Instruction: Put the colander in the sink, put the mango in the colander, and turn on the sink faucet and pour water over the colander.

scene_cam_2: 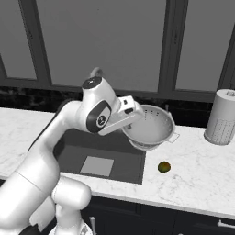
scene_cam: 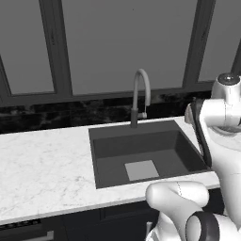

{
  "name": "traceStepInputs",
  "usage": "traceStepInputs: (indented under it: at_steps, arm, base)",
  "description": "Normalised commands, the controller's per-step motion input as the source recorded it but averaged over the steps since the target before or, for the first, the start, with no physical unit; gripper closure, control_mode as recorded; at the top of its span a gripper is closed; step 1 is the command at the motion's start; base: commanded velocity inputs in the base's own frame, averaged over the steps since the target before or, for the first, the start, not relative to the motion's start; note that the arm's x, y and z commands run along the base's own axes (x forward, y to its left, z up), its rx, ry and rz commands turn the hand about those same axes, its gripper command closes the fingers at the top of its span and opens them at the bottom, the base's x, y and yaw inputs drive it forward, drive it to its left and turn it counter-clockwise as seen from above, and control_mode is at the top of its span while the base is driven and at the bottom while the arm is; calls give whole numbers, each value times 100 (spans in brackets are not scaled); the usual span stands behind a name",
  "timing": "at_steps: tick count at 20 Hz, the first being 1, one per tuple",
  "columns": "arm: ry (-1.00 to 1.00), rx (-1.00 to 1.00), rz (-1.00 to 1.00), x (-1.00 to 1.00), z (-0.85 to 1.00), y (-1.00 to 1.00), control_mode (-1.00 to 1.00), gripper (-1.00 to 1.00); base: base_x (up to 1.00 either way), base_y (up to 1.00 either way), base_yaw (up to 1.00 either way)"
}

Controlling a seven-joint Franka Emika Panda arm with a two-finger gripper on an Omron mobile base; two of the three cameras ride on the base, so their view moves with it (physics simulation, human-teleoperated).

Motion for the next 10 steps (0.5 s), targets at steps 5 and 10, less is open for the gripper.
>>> traceStepInputs:
  at_steps: [5,10]
  arm:
    - [7,0,11,-18,7,56,-100,100]
    - [5,0,15,-4,0,59,-100,100]
  base:
    - [0,0,0]
    - [0,0,0]
